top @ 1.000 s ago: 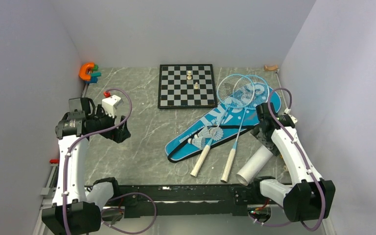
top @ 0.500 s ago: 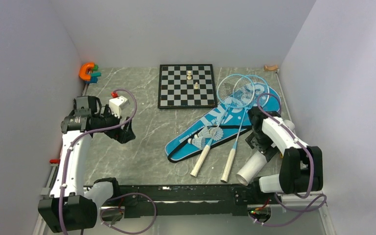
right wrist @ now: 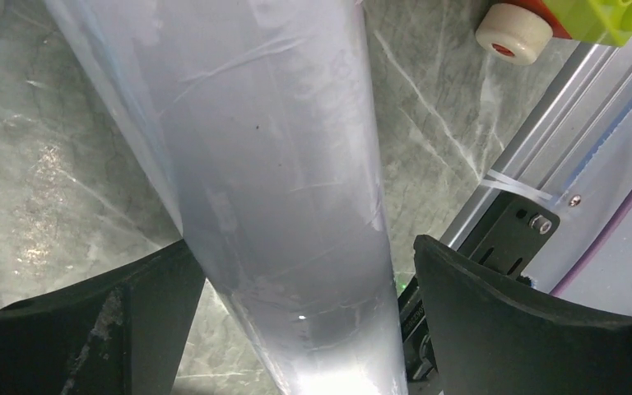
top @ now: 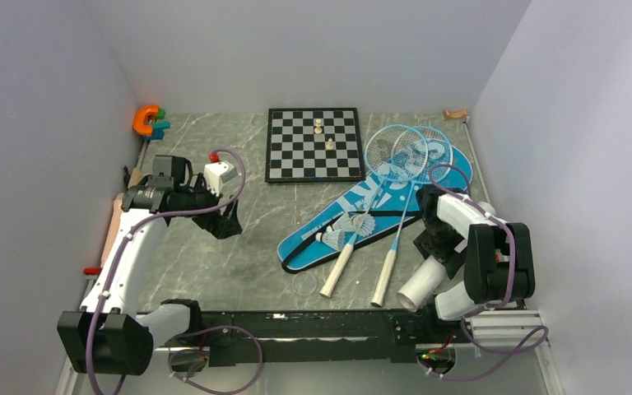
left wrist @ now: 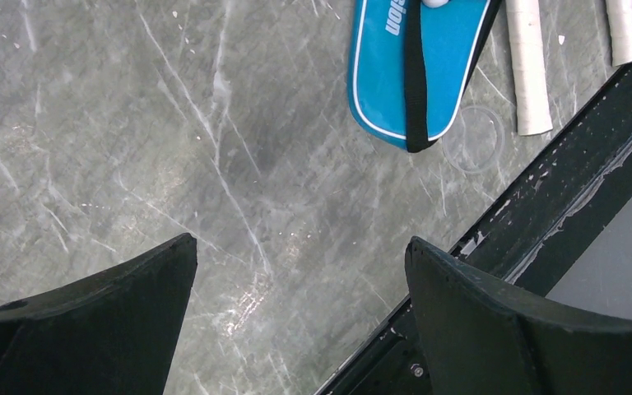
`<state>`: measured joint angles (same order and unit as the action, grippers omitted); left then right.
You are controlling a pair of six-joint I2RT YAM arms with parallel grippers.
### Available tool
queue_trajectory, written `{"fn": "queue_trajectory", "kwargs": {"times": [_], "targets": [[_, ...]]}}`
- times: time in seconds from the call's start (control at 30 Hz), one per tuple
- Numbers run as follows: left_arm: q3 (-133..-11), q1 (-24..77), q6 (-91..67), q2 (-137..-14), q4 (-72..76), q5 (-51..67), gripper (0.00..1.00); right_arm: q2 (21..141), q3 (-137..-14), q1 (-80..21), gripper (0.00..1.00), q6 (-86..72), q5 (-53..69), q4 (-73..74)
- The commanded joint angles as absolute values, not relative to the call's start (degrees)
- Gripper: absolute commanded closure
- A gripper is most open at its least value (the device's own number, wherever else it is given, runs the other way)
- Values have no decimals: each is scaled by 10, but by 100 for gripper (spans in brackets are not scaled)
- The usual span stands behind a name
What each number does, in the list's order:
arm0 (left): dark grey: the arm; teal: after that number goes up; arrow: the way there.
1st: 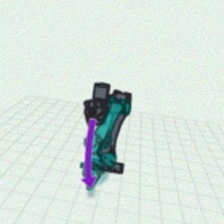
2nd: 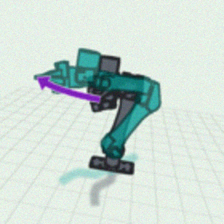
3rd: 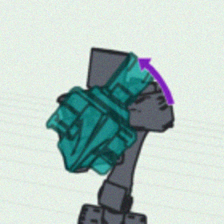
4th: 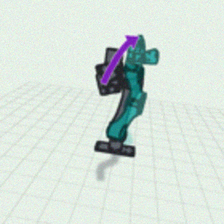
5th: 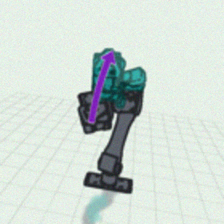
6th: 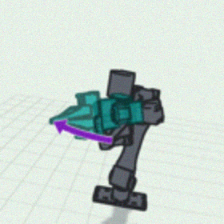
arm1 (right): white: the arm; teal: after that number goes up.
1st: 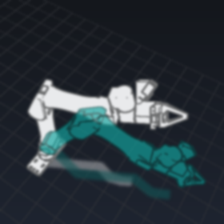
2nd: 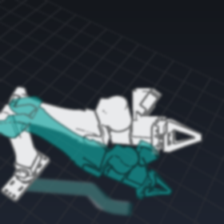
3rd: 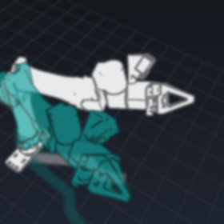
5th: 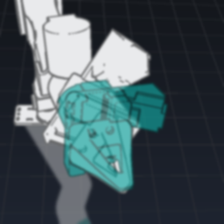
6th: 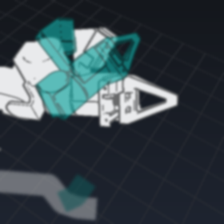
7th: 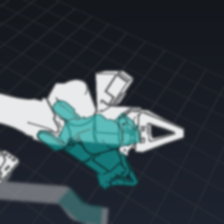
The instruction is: Pack up the badminton gear
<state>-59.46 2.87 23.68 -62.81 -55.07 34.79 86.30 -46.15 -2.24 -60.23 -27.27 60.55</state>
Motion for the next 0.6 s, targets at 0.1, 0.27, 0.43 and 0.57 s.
{"fn": "queue_trajectory", "kwargs": {"times": [0.1, 0.27, 0.43, 0.57], "targets": [[-617, 44, 224, -647, -526, 347, 1, 891, -462, -4, 1, -621, -291, 591], [-610, 49, 227, -646, -522, 345, 1, 861, -449, -10, 19, -634, -285, 585], [-608, 63, 231, -644, -523, 330, 1, 784, -425, -38, 34, -650, -282, 580], [-622, 76, 230, -656, -529, 320, 1, 732, -414, -58, 51, -653, -266, 570]]}}
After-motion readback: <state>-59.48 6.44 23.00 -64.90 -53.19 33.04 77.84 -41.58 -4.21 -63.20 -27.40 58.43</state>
